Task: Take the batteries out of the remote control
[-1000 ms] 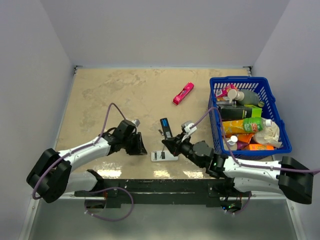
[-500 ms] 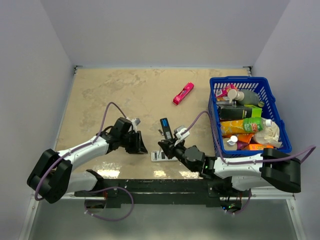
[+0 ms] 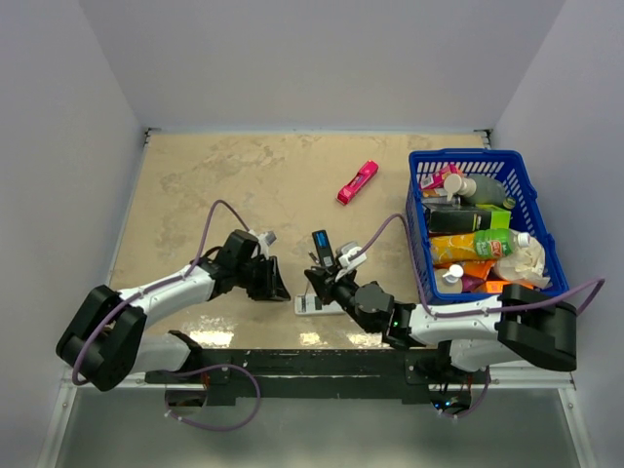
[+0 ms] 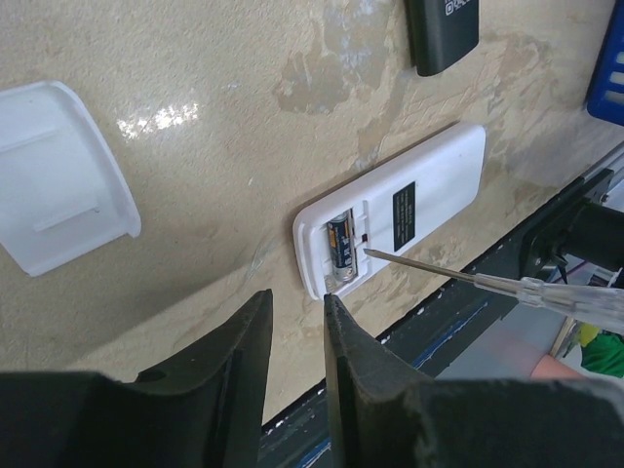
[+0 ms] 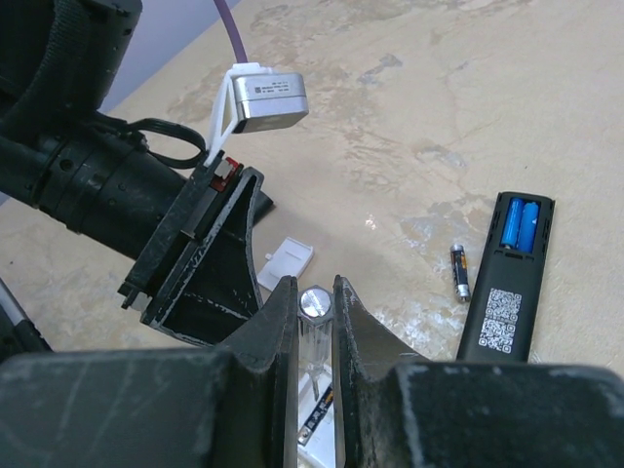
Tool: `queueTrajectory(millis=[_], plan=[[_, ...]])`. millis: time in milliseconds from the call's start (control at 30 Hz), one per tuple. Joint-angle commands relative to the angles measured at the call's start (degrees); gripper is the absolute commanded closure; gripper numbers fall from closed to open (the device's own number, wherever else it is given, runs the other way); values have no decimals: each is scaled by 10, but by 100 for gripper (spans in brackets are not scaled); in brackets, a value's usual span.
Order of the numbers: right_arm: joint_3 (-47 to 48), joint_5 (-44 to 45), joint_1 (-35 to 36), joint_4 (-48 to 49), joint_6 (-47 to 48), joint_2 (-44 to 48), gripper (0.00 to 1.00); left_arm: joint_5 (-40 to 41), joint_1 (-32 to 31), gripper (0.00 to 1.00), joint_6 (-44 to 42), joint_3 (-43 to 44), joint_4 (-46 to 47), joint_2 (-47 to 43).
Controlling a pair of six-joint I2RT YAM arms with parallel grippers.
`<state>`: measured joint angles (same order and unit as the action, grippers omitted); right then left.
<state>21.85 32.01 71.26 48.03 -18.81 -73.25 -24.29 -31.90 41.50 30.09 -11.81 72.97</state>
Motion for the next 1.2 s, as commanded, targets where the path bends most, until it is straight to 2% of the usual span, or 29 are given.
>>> queueTrajectory(millis=[0,433,767,1167], plan=[[23,14,5,36,16,-16,100,-17,3,67,13,-6,32,3],[31,43,26,22,39,-57,100,-22,2,68,24,-16,43,9],[46,107,91,17,83,-111,100,-22,2,68,33,-36,61,10],[70,127,116,-10,107,-111,100,-20,2,69,26,-38,69,24]])
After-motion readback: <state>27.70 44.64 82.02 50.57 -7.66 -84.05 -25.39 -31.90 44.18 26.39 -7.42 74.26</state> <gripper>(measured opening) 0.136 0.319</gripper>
